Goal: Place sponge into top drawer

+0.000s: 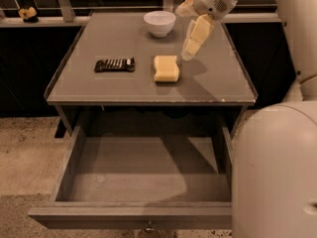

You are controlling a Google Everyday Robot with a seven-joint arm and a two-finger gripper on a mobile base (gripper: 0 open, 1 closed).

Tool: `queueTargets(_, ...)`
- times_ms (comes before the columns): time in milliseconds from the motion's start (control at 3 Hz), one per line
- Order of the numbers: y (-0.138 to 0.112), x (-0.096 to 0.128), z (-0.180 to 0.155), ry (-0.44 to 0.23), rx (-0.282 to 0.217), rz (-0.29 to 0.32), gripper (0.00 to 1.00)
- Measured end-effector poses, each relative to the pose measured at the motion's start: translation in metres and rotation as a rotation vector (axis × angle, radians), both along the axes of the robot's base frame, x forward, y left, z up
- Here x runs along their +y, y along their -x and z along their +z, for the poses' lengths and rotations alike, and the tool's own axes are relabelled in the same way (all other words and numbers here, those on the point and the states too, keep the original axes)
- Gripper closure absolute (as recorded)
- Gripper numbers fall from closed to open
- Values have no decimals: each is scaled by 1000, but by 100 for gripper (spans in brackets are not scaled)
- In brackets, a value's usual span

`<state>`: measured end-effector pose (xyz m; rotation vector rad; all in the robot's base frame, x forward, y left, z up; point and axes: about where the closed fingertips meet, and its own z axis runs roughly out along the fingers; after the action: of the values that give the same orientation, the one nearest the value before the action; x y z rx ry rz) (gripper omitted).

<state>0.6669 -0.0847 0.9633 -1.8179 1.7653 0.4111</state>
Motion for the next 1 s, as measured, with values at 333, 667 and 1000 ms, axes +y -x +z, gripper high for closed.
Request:
queueTargets(333,-20,22,-25,-73,57,36,0)
queueTargets(667,-37,48,-41,-13,67,44,0)
queueTargets(1000,-52,67,-53,141,47,37,0)
